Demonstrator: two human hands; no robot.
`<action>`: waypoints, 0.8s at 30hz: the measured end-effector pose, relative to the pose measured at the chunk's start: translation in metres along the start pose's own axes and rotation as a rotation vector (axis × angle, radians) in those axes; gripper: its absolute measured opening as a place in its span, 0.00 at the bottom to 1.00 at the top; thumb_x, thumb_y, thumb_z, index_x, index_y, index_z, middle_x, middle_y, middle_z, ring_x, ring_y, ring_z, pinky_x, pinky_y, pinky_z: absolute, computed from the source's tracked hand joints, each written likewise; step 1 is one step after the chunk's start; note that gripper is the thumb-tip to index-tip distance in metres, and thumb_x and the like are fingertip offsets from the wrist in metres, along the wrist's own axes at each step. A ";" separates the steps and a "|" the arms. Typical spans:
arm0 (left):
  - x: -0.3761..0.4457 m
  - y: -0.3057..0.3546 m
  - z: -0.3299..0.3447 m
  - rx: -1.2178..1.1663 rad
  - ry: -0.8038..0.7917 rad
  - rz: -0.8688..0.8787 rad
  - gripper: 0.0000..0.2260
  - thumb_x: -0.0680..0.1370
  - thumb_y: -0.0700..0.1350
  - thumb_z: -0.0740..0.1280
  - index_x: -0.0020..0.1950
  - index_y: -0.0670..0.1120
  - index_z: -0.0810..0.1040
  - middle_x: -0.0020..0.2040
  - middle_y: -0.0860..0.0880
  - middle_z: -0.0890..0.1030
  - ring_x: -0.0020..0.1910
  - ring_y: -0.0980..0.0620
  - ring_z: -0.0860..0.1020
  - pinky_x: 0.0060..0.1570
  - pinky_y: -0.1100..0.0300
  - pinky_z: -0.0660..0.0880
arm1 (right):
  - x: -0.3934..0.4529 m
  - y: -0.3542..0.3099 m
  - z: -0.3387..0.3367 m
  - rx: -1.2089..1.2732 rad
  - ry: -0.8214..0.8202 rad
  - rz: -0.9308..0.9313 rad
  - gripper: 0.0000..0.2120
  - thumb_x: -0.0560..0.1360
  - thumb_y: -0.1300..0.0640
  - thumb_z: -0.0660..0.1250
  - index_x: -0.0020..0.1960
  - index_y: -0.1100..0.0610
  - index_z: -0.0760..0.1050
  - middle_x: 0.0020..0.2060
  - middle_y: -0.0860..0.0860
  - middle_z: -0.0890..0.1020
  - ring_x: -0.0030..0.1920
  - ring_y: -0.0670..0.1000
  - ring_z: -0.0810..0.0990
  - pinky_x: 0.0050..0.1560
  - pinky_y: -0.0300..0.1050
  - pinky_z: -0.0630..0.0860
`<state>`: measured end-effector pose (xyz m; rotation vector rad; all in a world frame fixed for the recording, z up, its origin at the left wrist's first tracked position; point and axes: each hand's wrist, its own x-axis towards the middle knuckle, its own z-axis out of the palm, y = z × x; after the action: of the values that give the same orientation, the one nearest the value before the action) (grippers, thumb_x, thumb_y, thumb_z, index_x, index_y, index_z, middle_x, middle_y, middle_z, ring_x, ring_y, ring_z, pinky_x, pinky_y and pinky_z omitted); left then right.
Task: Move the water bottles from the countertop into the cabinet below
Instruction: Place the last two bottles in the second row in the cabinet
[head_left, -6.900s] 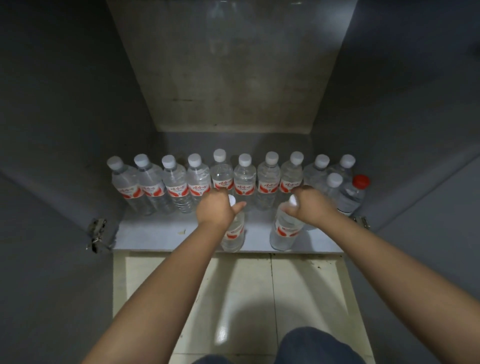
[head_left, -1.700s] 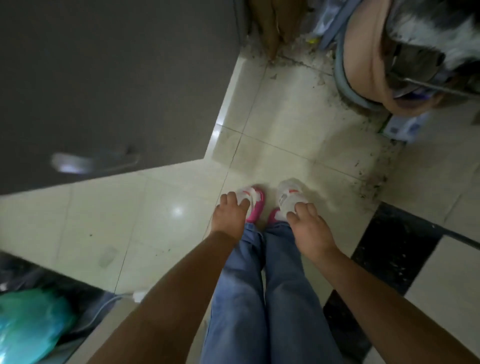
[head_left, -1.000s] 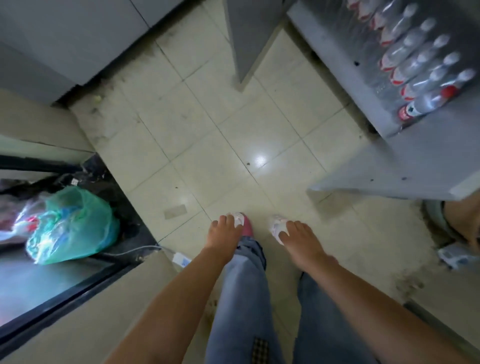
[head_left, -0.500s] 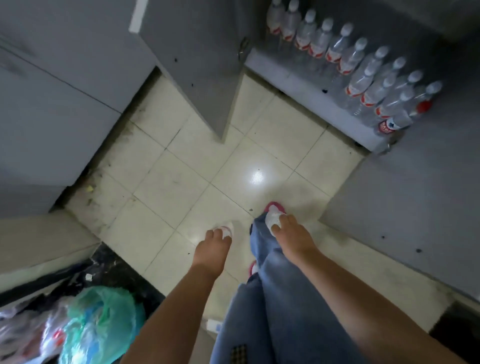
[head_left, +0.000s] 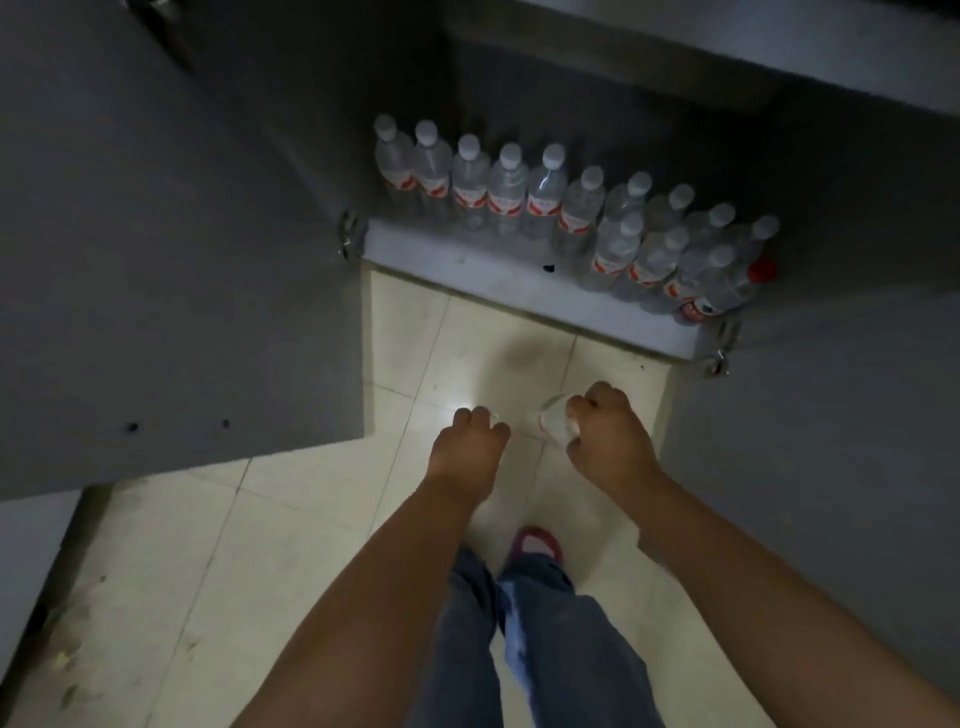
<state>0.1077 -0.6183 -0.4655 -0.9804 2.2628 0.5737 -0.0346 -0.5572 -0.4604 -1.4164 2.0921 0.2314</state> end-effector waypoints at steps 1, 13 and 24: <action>0.022 -0.002 -0.005 0.002 0.041 0.016 0.20 0.72 0.32 0.61 0.64 0.41 0.68 0.63 0.40 0.68 0.63 0.42 0.67 0.52 0.53 0.74 | 0.018 0.004 -0.001 0.026 0.034 0.020 0.18 0.72 0.65 0.63 0.62 0.62 0.71 0.59 0.59 0.72 0.61 0.57 0.69 0.55 0.46 0.74; 0.242 -0.032 -0.053 0.118 0.410 0.217 0.15 0.70 0.40 0.67 0.56 0.42 0.74 0.57 0.40 0.73 0.57 0.40 0.73 0.51 0.53 0.73 | 0.204 0.061 0.012 0.038 0.461 0.010 0.16 0.71 0.63 0.65 0.58 0.59 0.75 0.54 0.60 0.79 0.54 0.60 0.77 0.46 0.44 0.73; 0.304 -0.047 -0.057 -0.069 0.556 0.277 0.30 0.78 0.35 0.58 0.75 0.41 0.45 0.78 0.42 0.46 0.76 0.43 0.53 0.73 0.53 0.56 | 0.254 0.077 0.003 -0.003 0.489 0.011 0.21 0.77 0.63 0.60 0.69 0.59 0.66 0.63 0.61 0.73 0.60 0.61 0.75 0.58 0.49 0.75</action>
<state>-0.0429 -0.8334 -0.6355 -0.9508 2.9214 0.5441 -0.1672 -0.7242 -0.6193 -1.5822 2.4835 -0.1237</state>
